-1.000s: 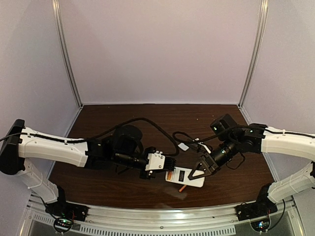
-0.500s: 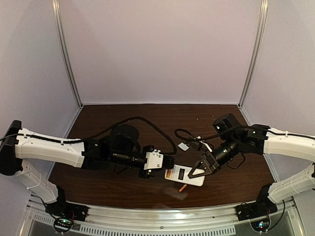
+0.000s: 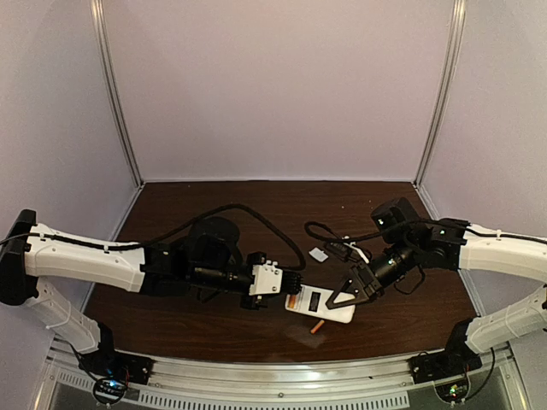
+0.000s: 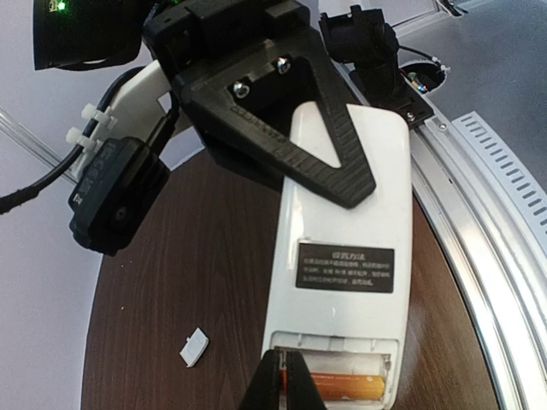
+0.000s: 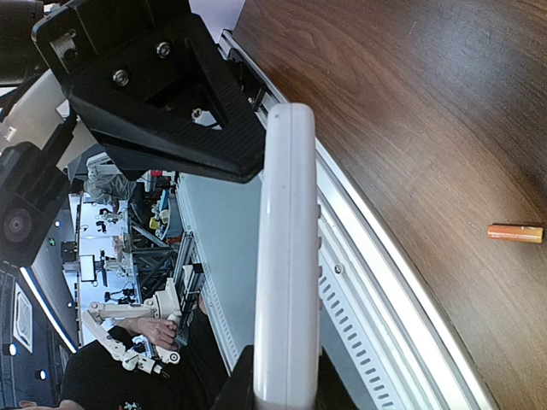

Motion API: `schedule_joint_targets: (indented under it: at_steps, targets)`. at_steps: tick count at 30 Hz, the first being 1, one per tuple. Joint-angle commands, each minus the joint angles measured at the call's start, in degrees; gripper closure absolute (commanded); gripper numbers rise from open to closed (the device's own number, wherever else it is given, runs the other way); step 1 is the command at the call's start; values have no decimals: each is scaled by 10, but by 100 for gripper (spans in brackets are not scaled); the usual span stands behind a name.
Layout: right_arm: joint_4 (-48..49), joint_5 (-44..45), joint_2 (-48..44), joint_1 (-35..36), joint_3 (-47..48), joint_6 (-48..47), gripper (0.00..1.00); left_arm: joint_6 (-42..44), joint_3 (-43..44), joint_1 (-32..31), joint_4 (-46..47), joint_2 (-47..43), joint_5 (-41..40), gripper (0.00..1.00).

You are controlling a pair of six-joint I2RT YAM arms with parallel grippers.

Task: Load the batteries into the remote control
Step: Load the battery into the battery compartment.

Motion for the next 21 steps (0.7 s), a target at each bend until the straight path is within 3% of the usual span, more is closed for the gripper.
schedule_joint_targets:
  at_steps: [1,12,16,21]
  targets:
    - [191,-84,-58,-5,35,-37,100,-11,-51,-4,-200,38,9,97]
    - [200,-89,-57,-3,37,-30,100,-32,-55,-3,-198,36,-24,95]
    - [146,-61,-43,-3,42,-69,100,-55,-48,5,-173,10,-15,85]
    - [61,35,-21,-4,51,-116,100,-125,-64,22,-113,-85,-25,61]
